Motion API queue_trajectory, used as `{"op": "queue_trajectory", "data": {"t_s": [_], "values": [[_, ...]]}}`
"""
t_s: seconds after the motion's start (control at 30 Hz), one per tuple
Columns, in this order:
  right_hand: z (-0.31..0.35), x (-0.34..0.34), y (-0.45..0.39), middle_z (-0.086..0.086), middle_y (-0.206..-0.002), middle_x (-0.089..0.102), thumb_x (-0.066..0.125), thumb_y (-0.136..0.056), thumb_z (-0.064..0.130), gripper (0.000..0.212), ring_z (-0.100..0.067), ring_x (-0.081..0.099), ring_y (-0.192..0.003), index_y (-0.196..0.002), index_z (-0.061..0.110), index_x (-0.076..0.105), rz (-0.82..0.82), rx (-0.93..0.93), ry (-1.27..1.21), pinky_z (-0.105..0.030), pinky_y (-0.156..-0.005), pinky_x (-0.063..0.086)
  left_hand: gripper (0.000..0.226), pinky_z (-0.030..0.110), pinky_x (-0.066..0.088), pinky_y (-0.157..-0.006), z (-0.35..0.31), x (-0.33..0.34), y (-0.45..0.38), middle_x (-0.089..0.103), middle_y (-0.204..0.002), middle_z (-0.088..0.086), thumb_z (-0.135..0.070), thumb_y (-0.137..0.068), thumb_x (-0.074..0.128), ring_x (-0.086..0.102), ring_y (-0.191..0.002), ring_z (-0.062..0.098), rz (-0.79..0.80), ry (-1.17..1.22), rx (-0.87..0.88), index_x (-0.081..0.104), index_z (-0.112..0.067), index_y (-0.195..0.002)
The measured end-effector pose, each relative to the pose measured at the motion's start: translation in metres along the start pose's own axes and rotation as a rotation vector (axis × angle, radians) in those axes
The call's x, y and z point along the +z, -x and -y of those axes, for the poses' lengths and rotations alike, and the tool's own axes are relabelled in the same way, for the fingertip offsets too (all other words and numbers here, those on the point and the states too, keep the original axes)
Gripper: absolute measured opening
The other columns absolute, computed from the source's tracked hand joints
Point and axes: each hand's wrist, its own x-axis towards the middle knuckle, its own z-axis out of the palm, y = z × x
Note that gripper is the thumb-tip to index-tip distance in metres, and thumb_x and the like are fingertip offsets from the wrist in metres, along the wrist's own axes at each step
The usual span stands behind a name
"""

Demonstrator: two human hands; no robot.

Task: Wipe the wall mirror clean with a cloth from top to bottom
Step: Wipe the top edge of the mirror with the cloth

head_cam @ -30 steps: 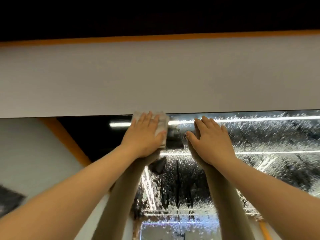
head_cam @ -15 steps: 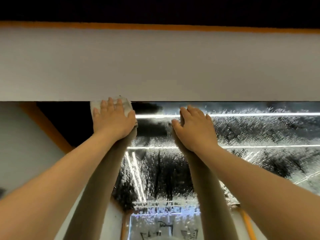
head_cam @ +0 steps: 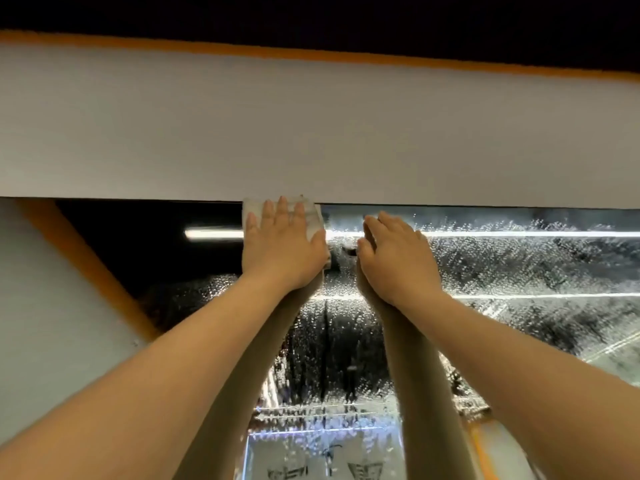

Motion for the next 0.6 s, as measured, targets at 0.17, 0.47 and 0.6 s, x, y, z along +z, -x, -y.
{"op": "queue_trajectory", "data": {"t_s": [0.17,0.47,0.6], "values": [[-0.001,0.001,0.001,-0.002,-0.163,0.011,0.021,-0.105,0.031,0.051,-0.021,0.007,-0.149,-0.155,0.020,0.016,0.046,0.010,-0.005,-0.045,-0.120,0.004,0.062,0.044,-0.005,-0.119,-0.002,0.000,0.007,-0.008,-0.163,0.006,-0.045,-0.103,0.014,-0.008,-0.150,0.024,0.009,-0.040,0.008,-0.005,-0.019,-0.155],[-0.048,-0.033,-0.009,-0.003,-0.129,0.054,0.035,-0.100,0.028,0.038,-0.022,0.048,-0.117,-0.129,0.015,0.055,0.040,-0.162,-0.056,-0.038,-0.098,0.035,0.059,0.042,-0.002,-0.119,-0.007,-0.004,0.013,-0.009,-0.163,0.001,-0.042,-0.102,0.013,-0.009,-0.149,0.019,0.055,-0.100,0.002,-0.006,-0.023,-0.155],[-0.115,-0.046,-0.005,-0.003,-0.156,0.030,0.027,-0.098,0.044,0.060,-0.021,0.024,-0.143,-0.151,0.016,0.027,0.058,-0.088,0.050,-0.040,-0.115,0.019,0.083,0.040,-0.004,-0.119,-0.004,-0.004,0.016,-0.009,-0.163,-0.003,-0.059,-0.080,-0.006,-0.010,-0.149,0.015,0.080,-0.089,-0.013,-0.004,-0.027,-0.156]]}}
